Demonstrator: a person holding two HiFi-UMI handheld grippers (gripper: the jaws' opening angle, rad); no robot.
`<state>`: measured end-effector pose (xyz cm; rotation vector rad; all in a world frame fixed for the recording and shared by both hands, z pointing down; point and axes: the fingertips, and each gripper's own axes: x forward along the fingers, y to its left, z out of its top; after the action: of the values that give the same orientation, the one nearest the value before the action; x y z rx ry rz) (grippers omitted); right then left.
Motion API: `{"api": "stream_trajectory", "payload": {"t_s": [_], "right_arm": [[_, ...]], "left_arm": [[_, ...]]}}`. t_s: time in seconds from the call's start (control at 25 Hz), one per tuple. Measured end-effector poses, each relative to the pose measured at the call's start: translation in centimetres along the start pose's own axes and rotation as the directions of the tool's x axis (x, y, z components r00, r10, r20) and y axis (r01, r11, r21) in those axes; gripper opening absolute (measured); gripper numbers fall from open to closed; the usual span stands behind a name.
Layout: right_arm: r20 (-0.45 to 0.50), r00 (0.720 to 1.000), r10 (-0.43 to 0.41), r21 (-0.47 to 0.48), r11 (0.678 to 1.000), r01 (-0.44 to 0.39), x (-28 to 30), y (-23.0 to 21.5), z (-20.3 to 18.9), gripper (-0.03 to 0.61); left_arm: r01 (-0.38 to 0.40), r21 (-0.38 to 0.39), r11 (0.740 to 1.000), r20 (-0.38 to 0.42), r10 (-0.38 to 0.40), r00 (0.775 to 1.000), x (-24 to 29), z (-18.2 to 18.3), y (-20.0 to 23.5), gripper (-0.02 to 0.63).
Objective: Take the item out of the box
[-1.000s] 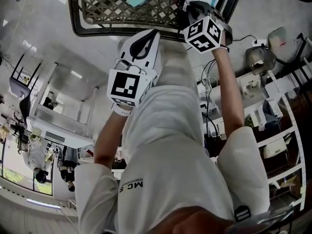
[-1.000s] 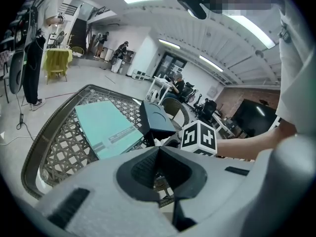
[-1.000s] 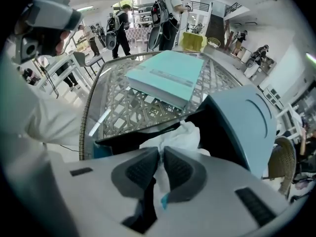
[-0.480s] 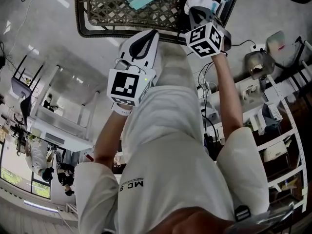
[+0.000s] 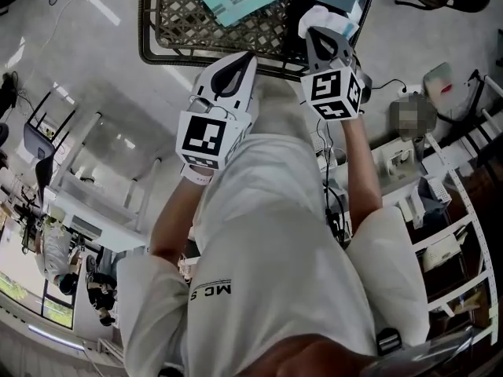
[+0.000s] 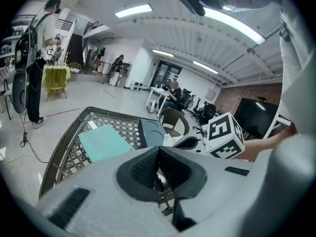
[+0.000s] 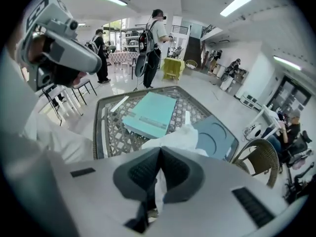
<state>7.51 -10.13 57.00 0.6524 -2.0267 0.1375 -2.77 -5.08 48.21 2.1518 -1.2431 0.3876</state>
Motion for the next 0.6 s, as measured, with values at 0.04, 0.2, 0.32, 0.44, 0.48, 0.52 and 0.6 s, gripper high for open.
{"api": "stream_trajectory", "payload": {"t_s": [0.04, 0.2, 0.32, 0.44, 0.48, 0.52, 0.6], "right_arm": [[0.020, 1.000, -0.010, 0.005, 1.000, 0.010, -0.9, -0.2, 0.8, 0.017], [0.093, 0.995, -0.047, 0.026, 0.999, 0.045, -4.6, -1.3, 3.7, 0.017], [0.149, 0.986, -0.069, 0.052, 0.997, 0.062, -7.3, -2.2, 5.7, 0.017], [0.204, 0.974, -0.099, 0.075, 0.994, 0.085, -9.9, -3.1, 7.7, 0.017], [0.227, 0.968, -0.106, 0.090, 0.992, 0.087, -10.7, -3.3, 8.4, 0.017], [0.251, 0.962, -0.111, 0.109, 0.990, 0.086, -11.4, -3.5, 9.1, 0.017], [0.290, 0.949, -0.127, 0.141, 0.986, 0.088, -12.9, -3.9, 10.2, 0.017]], "left_arm": [[-0.001, 0.006, 1.000, 0.007, 0.001, 1.000, -0.2, 0.5, -0.1, 0.025], [-0.010, 0.026, 1.000, 0.044, 0.009, 0.999, -1.4, 2.8, -0.7, 0.025], [-0.020, 0.036, 0.999, 0.076, 0.018, 0.997, -2.4, 4.7, -1.2, 0.025], [-0.034, 0.043, 0.998, 0.115, 0.029, 0.993, -3.8, 6.7, -1.5, 0.025], [-0.037, 0.047, 0.998, 0.127, 0.030, 0.991, -4.2, 7.3, -1.6, 0.025], [-0.038, 0.053, 0.998, 0.137, 0.031, 0.990, -4.5, 7.8, -1.7, 0.025], [-0.046, 0.067, 0.997, 0.157, 0.035, 0.987, -5.1, 8.9, -1.9, 0.025]]}}
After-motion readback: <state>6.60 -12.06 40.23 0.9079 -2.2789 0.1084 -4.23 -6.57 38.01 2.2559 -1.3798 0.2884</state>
